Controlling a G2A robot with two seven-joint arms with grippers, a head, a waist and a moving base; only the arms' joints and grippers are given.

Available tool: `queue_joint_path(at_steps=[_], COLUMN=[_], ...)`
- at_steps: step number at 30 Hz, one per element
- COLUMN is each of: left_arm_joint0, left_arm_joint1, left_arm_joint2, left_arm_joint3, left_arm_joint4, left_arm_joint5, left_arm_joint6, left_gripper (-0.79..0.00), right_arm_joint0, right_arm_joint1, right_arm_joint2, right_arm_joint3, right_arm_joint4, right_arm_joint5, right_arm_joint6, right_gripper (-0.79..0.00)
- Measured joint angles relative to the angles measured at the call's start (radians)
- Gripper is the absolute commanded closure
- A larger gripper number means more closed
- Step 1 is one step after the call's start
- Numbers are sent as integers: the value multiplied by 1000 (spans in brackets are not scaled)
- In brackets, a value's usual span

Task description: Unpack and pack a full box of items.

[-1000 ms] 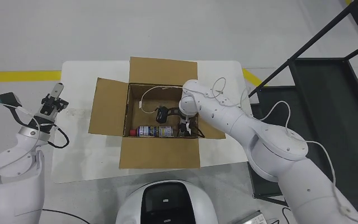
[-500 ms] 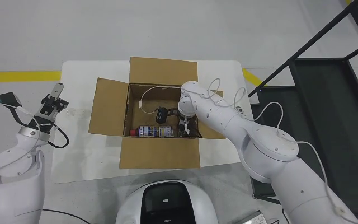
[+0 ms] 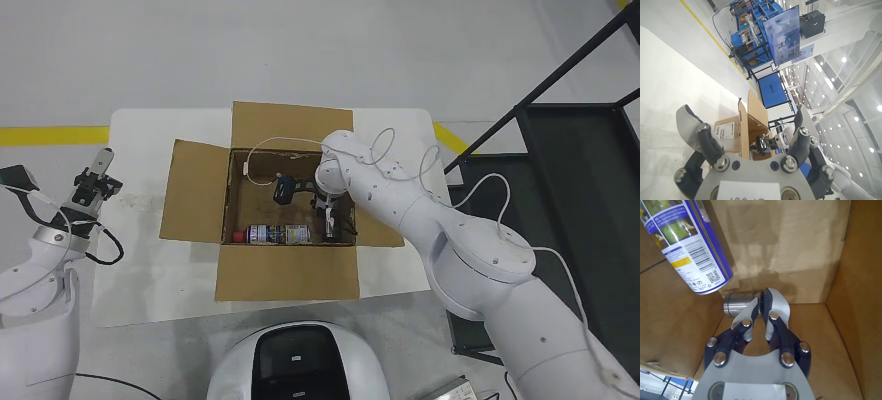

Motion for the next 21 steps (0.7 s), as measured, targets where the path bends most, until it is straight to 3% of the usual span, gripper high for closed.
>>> queue_joint_path(at_steps=[1,2,3,4,9,21], left_arm_joint0=[0,0,0,0,0,0], left_arm_joint1=[0,0,0,0,0,0], left_arm_joint2=[0,0,0,0,0,0], left_arm_joint3=[0,0,0,0,0,0], left_arm_joint4=[0,0,0,0,0,0], left_arm_joint5=[0,0,0,0,0,0], left_arm_joint6=[0,0,0,0,0,0], left_gripper=[-785,-785,-785,-785,-785,-785], right_arm_joint0=[2,4,5,6,-3,-2], right_arm_joint1=[0,0,0,1,7,19], right_arm_joint2=[5,9,13,17,18,21], right_arm_joint3=[-2,-4,-6,-10,-30,-74], right_arm_joint4=[4,10,14,21,40,96], right_arm_joint5=[-3,-7,-11,-16,-19,97], right_arm_joint6=[-3,-3,0,11,54,164], right_gripper=[-348,-471,-748,-785,-785,-785])
